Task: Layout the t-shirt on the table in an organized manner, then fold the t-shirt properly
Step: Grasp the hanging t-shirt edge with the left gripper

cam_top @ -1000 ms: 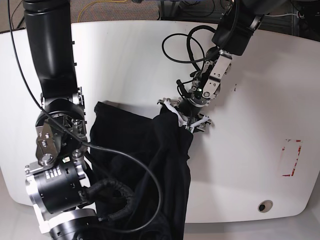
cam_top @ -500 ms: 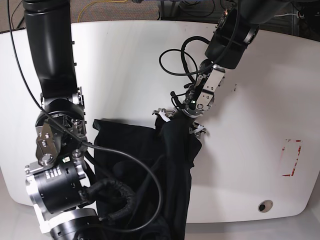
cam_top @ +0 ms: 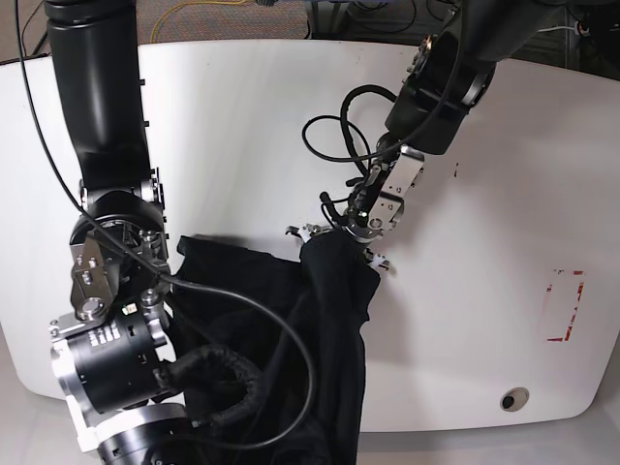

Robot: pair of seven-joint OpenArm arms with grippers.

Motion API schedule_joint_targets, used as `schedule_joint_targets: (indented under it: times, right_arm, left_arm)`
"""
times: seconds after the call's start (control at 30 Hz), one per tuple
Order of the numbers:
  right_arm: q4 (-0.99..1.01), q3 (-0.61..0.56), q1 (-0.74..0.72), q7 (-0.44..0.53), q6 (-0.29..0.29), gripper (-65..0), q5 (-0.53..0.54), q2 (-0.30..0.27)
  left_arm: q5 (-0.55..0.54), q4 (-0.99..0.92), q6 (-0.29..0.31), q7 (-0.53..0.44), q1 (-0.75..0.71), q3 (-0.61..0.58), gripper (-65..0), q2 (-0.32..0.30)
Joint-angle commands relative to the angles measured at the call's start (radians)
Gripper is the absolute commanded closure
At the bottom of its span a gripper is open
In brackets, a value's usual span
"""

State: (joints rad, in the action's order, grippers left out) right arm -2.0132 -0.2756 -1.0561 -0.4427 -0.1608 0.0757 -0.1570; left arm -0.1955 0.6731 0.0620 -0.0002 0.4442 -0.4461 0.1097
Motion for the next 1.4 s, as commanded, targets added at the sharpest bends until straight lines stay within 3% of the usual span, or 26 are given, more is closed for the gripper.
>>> schedule_joint_targets:
  times: [0.0,0.17,0.37,0.6,1.0,1.37]
  right_arm:
    - [-0.004,0.009,-0.028,0.015,0.014,-0.2,-0.009,0.001]
    - [-0.004,0.009,-0.014,0.009,0.014,-0.2,-0.009,0.001]
    - [-0.004,0.017,0.017,0.008,0.014,-0.2,-0.017,-0.003]
    - [0.007,0.083,0.052,0.006,0.014,-0.2,-0.012,-0.022]
    - [0.056,0.144,0.073,-0.051,0.013,-0.2,-0.009,-0.065]
    - [0.211,0.232,0.06,-0.052,0.013,-0.2,-0.009,-0.072]
  left_arm:
    - [-0.005,-0.019,0.003,0.027,0.026,-0.001,-17.6,0.017]
    - [-0.005,-0.005,0.003,0.032,0.021,0.003,0.0,0.023]
    - [-0.005,0.084,0.003,0.035,-0.02,0.005,0.0,0.0]
    - [-0.006,0.337,0.002,0.107,-0.132,0.019,0.0,-0.112]
    - [-0.006,0.752,0.005,0.279,-0.325,0.246,0.0,-0.249]
    - [-0.006,1.074,0.006,0.437,-0.425,0.436,0.0,-0.333]
